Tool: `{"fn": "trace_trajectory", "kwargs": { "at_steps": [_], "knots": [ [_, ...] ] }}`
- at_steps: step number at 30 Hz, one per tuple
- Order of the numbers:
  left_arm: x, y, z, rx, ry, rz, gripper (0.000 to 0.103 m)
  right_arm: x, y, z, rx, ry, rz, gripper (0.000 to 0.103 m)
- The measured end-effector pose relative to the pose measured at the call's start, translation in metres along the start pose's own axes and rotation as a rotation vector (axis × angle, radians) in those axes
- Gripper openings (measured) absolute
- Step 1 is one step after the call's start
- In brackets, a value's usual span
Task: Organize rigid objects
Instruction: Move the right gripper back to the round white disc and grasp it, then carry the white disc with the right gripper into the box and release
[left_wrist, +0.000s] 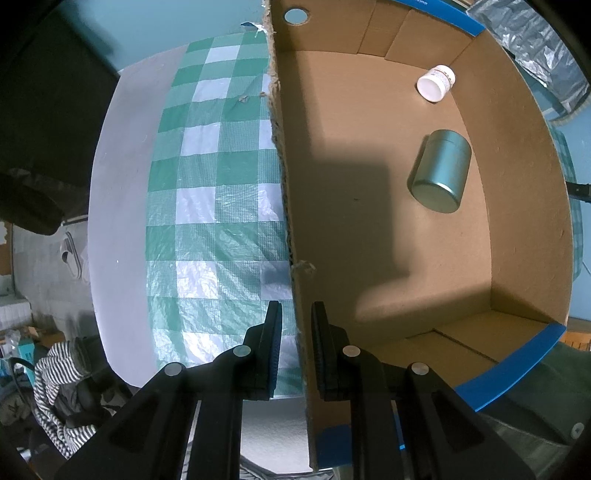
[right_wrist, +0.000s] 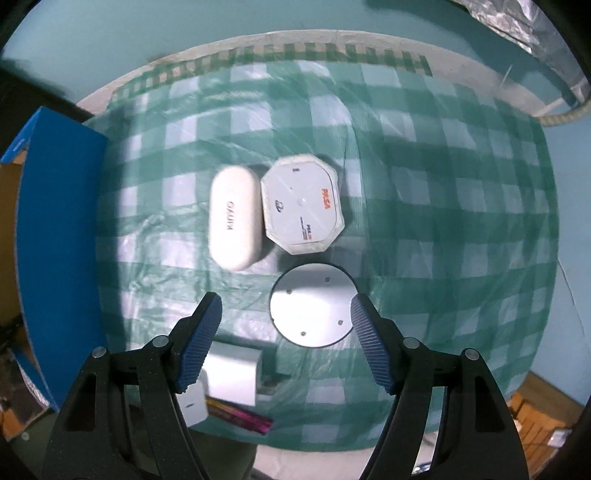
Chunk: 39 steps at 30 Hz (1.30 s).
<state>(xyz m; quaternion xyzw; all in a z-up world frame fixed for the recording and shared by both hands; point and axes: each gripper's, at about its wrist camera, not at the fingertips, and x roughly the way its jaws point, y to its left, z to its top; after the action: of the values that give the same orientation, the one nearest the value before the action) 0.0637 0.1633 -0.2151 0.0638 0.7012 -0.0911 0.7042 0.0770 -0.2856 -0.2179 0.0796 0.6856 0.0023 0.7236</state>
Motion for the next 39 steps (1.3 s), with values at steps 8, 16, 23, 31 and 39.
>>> {"fn": "trace_trajectory", "kwargs": {
  "at_steps": [8, 16, 23, 31, 39],
  "knots": [
    [0.0, -0.002, -0.001, 0.006, 0.0, 0.002, 0.016, 0.027, -0.007, 0.002, 0.003, -0.001, -0.049, 0.079],
    [-0.001, -0.004, 0.0, 0.008, 0.002, 0.003, 0.016, 0.041, -0.017, -0.001, 0.02, 0.022, -0.06, 0.079],
    [-0.001, -0.005, 0.002, 0.012, 0.008, 0.003, 0.016, 0.042, -0.026, -0.001, 0.029, 0.011, -0.055, 0.062],
    [-0.001, -0.004, 0.002, 0.015, 0.012, 0.001, 0.016, 0.033, -0.025, -0.007, 0.021, 0.036, -0.051, 0.062],
    [-0.002, -0.005, 0.002, 0.017, 0.015, 0.001, 0.016, 0.004, 0.0, -0.005, -0.04, 0.018, -0.036, 0.062]
  ]
}}
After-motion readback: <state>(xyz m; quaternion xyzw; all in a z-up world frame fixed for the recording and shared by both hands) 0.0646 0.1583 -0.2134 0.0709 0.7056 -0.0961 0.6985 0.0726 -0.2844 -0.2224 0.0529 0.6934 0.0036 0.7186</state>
